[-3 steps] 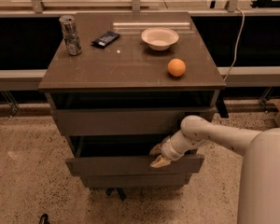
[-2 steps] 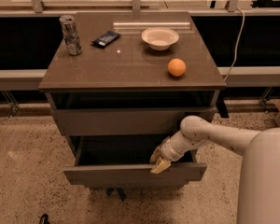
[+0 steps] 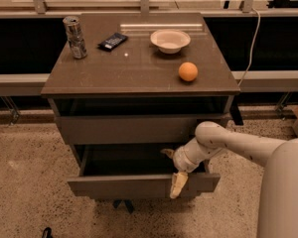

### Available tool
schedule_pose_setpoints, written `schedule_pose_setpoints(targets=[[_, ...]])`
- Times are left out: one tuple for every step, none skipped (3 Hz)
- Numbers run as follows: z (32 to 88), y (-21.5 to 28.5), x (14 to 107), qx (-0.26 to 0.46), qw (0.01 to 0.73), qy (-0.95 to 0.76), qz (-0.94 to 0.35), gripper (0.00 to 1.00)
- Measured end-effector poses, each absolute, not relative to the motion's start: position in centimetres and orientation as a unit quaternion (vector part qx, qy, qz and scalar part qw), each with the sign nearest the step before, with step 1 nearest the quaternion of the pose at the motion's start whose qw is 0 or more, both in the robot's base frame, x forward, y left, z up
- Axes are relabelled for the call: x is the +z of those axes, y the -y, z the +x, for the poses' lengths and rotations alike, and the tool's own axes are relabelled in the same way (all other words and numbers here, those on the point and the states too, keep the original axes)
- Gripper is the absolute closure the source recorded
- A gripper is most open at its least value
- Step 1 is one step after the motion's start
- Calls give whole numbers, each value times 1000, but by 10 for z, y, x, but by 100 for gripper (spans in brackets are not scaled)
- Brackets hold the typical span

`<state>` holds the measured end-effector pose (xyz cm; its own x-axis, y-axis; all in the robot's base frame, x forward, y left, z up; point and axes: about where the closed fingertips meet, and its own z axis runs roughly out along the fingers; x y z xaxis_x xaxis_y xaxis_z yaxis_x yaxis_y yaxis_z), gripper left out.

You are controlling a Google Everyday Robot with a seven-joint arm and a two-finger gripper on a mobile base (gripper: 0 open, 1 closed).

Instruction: Open middle drawer

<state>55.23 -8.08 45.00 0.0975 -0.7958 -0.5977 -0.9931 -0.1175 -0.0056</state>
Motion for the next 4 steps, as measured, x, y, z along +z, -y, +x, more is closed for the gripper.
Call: schedule_pose_setpoints(targets=[[552,81,450,234,211,-630,-710,0],[562,72,439,235,221,-632,-704,0],[554,77,428,236,232,-644,-689,0],[539,87,421,238,222,-652,-685,0]])
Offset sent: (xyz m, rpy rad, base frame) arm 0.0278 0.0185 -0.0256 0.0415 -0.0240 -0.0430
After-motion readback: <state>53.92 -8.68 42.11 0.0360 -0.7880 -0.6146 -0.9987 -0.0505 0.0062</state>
